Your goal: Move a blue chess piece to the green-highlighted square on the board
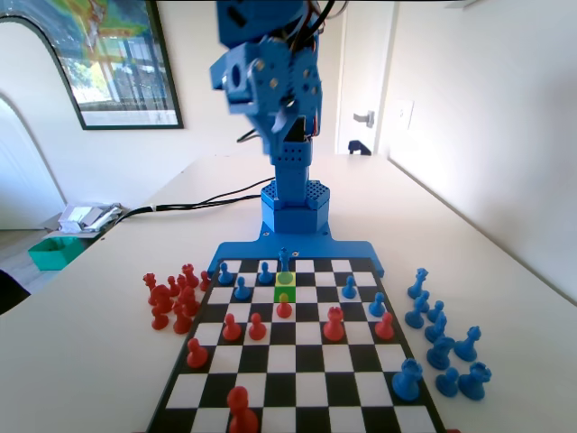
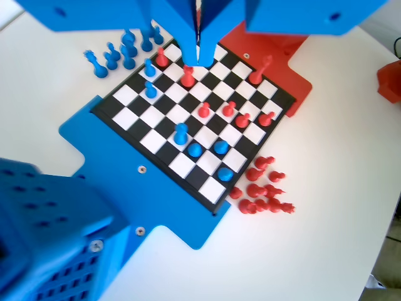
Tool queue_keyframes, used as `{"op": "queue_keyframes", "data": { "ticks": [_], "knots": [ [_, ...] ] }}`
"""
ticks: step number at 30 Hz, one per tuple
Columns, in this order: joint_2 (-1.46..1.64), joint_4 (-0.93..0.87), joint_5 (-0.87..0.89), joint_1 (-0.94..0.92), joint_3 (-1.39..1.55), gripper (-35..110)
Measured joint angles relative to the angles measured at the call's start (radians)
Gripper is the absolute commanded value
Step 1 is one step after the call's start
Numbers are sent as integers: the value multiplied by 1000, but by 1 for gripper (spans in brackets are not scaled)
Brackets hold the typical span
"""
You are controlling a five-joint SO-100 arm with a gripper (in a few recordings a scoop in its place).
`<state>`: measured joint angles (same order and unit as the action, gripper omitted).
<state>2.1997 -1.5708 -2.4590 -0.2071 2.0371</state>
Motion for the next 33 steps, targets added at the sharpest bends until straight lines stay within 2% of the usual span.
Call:
{"op": "queue_keyframes", "data": {
  "ticks": [11, 20, 33],
  "knots": [
    [-210, 284, -63, -66, 163, 7],
    [-285, 370, 25, 34, 221, 10],
    [-285, 545, 8, 63, 376, 11]
  ]
}}
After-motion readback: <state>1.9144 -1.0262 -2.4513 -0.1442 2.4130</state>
